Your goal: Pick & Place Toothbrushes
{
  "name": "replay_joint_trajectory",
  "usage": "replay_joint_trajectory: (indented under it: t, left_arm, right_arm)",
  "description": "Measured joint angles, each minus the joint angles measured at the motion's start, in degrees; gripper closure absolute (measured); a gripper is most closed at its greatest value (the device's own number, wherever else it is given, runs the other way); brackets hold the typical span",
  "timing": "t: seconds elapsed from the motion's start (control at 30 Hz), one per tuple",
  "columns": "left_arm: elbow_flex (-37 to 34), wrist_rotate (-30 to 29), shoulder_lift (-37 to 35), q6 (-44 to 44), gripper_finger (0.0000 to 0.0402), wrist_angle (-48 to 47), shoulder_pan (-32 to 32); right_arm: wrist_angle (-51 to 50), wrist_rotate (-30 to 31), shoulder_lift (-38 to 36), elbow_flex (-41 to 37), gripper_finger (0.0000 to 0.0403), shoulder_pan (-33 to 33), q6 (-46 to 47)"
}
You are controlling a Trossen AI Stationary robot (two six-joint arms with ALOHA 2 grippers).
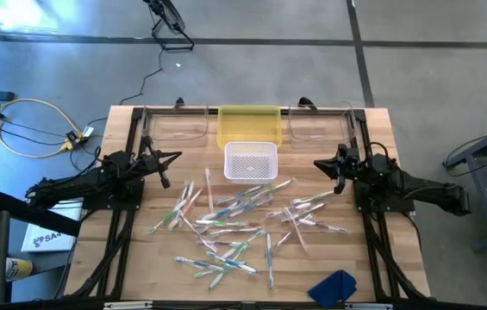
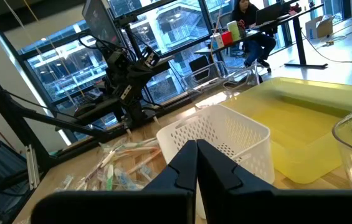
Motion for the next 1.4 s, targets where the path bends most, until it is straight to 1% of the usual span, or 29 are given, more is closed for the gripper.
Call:
replay_joint_trajectory:
  t: [1.17, 1.27, 1.4]
  left_arm:
    - [0.0, -0.01, 0.0, 0.0, 0.0402, 0.0, 0.0]
    - [-0.01, 0.0, 0.0, -0.4, 0.0402, 0.01, 0.0]
    - [0.0, 0.0, 0.0, -4.16, 0.0402, 0.02, 0.0]
  right_arm:
    - [0.04, 0.62, 0.01, 0.01, 0.0401, -0.02, -0.1]
    - [0.04, 0.64, 0.01, 0.0, 0.0401, -0.02, -2.79]
    - [0.04, 0.66, -0.01, 0.01, 0.0401, -0.02, -6.81]
